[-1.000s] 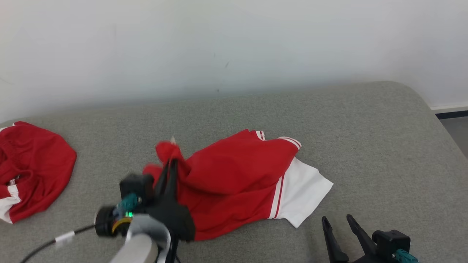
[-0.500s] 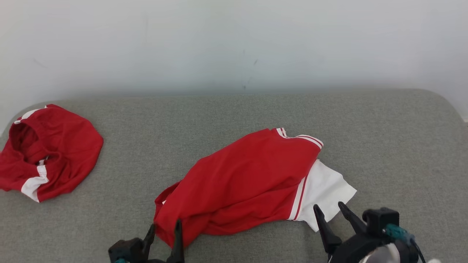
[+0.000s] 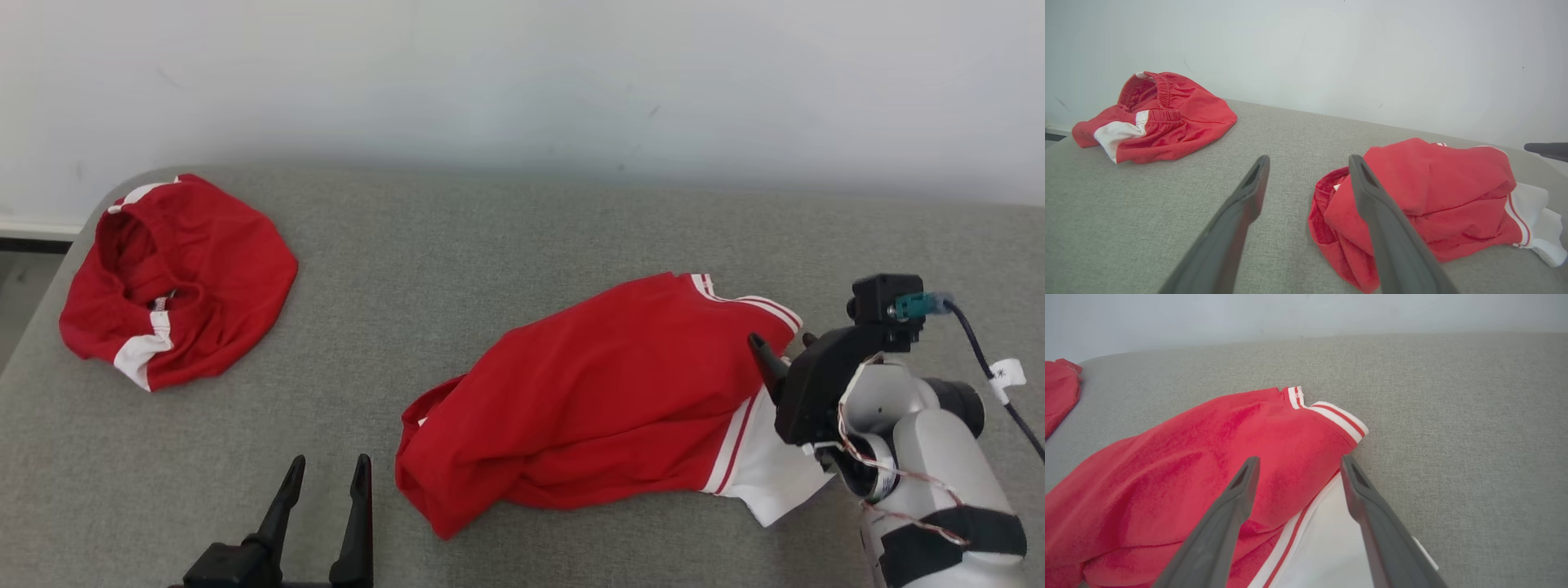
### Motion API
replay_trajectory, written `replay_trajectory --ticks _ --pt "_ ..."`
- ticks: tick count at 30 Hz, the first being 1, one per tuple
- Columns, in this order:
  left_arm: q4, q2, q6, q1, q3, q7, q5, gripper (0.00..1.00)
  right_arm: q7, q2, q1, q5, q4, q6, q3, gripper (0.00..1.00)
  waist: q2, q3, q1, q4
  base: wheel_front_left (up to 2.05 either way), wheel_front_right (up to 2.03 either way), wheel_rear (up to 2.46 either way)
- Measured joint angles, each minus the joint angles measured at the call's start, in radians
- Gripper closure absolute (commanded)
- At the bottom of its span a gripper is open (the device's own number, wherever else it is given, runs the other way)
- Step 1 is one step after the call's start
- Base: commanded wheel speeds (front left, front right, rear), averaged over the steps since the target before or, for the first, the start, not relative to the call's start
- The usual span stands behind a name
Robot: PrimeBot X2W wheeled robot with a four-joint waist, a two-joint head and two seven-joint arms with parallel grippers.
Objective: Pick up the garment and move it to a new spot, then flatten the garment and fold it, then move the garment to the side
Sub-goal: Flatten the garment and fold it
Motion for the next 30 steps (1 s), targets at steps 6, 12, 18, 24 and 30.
replay_trajectory --ticks 6,12,18,24,30 --pt "0.017 0.030 -0.051 0.024 0.015 0.000 0.024 0.00 0.046 -0.030 -0.131 -0.066 0.143 0.000 -0.067 0.00 0.0000 0.046 0.0000 0.045 0.00 0.00 0.00" --pt "0.030 0.041 -0.064 0.024 0.026 0.000 0.029 0.00 0.079 -0.043 -0.203 -0.168 0.258 0.000 -0.090 0.04 0.0001 0.089 0.0001 0.086 0.00 0.00 0.00" --pt "0.031 0.039 -0.057 0.025 0.036 0.000 0.029 0.00 0.041 -0.046 -0.214 -0.181 0.289 0.000 -0.054 1.00 0.0001 0.101 0.0001 0.102 0.00 0.00 0.00" --pt "0.037 0.034 -0.049 0.042 0.034 0.000 0.022 0.00 -0.043 -0.053 -0.133 -0.132 0.185 0.000 -0.060 1.00 0.0000 0.070 0.0000 0.085 0.00 0.00 0.00" --pt "0.037 0.035 -0.040 0.059 0.040 0.005 0.009 0.00 -0.070 -0.058 0.109 -0.070 -0.073 0.000 -0.107 1.00 0.0001 0.041 0.0000 0.042 0.00 0.00 0.00"
